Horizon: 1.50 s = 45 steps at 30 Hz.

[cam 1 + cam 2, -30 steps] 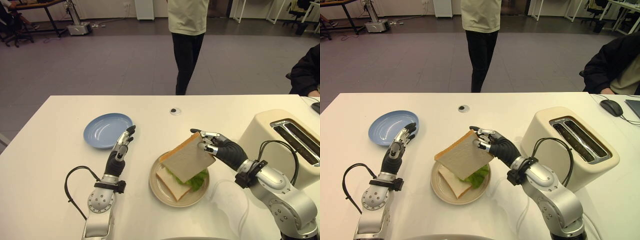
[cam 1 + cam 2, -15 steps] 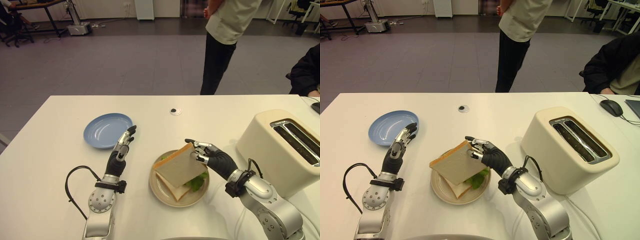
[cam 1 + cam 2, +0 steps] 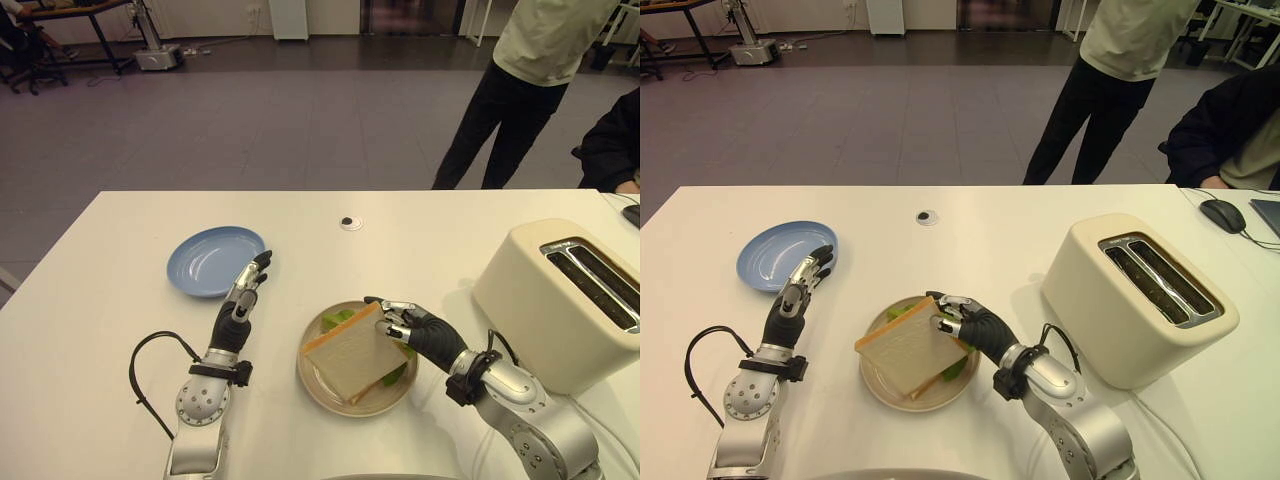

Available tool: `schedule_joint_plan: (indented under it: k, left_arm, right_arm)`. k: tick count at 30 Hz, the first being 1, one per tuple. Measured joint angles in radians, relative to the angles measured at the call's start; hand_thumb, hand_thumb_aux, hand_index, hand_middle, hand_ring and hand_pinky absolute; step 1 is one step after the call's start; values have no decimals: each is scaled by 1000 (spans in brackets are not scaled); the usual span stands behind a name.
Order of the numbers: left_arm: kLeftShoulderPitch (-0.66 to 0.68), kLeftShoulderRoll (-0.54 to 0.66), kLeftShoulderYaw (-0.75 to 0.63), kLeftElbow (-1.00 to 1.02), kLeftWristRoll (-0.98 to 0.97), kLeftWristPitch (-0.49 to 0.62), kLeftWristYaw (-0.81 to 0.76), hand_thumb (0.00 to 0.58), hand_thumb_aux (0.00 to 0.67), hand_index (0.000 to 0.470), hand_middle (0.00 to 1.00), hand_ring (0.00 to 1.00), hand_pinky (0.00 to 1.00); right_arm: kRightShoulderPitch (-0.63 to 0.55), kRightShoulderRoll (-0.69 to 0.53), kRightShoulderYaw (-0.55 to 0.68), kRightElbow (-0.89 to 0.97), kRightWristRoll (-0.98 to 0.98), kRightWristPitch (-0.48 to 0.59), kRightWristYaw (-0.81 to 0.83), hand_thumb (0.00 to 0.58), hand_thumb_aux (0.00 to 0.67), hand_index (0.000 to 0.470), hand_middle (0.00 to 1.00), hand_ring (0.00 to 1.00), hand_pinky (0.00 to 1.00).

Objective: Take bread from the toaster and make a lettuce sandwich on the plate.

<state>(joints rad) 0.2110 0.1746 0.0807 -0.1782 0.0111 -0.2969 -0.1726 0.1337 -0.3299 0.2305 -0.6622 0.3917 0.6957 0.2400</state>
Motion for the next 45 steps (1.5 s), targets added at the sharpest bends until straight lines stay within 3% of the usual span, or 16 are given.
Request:
schedule_joint_plan:
  k: [3, 4, 5, 6, 21, 30, 31, 32, 33, 34, 35, 36, 38, 39, 40, 45]
  left_arm:
    - [1, 0, 1, -2, 0, 0, 0, 0, 0, 0, 0, 0, 0]
    - [1, 0, 1, -2, 0, 0, 0, 0, 0, 0, 0, 0, 0]
    - [2, 0, 1, -2, 0, 0, 0, 0, 0, 0, 0, 0, 0]
    - [3, 0, 1, -2, 0, 0, 0, 0, 0, 0, 0, 0, 0]
    - [10, 0, 2, -6, 0, 0, 0, 0, 0, 0, 0, 0, 0]
    - [11, 0, 2, -9, 0, 0, 2, 0, 0, 0, 0, 0, 0]
    - [11, 1, 3, -10, 0, 0, 2, 0, 0, 0, 0, 0, 0]
    - [11, 1, 3, -12, 0, 0, 2, 0, 0, 0, 0, 0, 0]
    - [12, 1, 3, -15, 0, 0, 2, 0, 0, 0, 0, 0, 0]
    - [12, 2, 3, -21, -2, 0, -3, 553, 525, 369, 0, 0, 0]
    - [16, 3, 0, -32, -7, 1, -12, 580, 670, 470, 0, 0, 0]
    - [30, 11, -16, -63, -33, 4, -43, 580, 670, 470, 0, 0, 0]
    - [60, 43, -69, -131, -71, 5, -120, 580, 670, 470, 255, 255, 255]
    - [72, 49, -93, -158, -77, 9, -148, 580, 670, 470, 804, 804, 804]
    - [85, 65, -117, -188, -84, 17, -176, 580, 670, 470, 1000, 1000, 1000]
    - [152, 172, -226, -326, -91, 80, -316, 580, 670, 470, 1000, 1000, 1000]
  right_arm:
    - [-3, 0, 0, 29, -37, -33, -1, 580, 670, 470, 0, 0, 0]
    - [-4, 0, 1, 35, -52, -44, -2, 566, 568, 398, 0, 0, 0]
    - [-7, -1, 1, 38, -64, -54, -3, 144, 89, 63, 0, 0, 0]
    - [-15, -1, 3, 38, -80, -67, -3, 0, 0, 0, 0, 0, 0]
    - [-55, -40, 54, 61, -337, -270, 2, 0, 0, 0, 0, 0, 0]
    - [-106, -33, -18, 22, -327, -604, 61, 0, 0, 0, 0, 0, 0]
    - [-107, -34, -46, 3, -258, -646, 106, 45, 26, 18, 0, 0, 0]
    - [-106, -36, -77, -7, -171, -668, 151, 408, 305, 214, 0, 0, 0]
    - [-99, -37, -96, -5, -117, -671, 182, 580, 670, 470, 0, 0, 0]
    - [-81, -43, -117, 13, -55, -674, 224, 580, 670, 470, 0, 0, 0]
    - [-63, -50, -126, 38, -15, -678, 260, 580, 670, 470, 0, 0, 0]
    - [-36, -65, -126, 74, 12, -692, 312, 580, 670, 470, 0, 0, 0]
    - [25, -92, -118, 139, 27, -722, 408, 580, 670, 470, 733, 733, 733]
    - [46, -104, -111, 160, 32, -736, 445, 580, 670, 470, 1000, 1000, 1000]
    - [62, -112, -101, 174, 33, -753, 484, 580, 670, 470, 1000, 1000, 1000]
    - [109, -149, -43, 174, 30, -803, 603, 580, 670, 470, 1000, 1000, 1000]
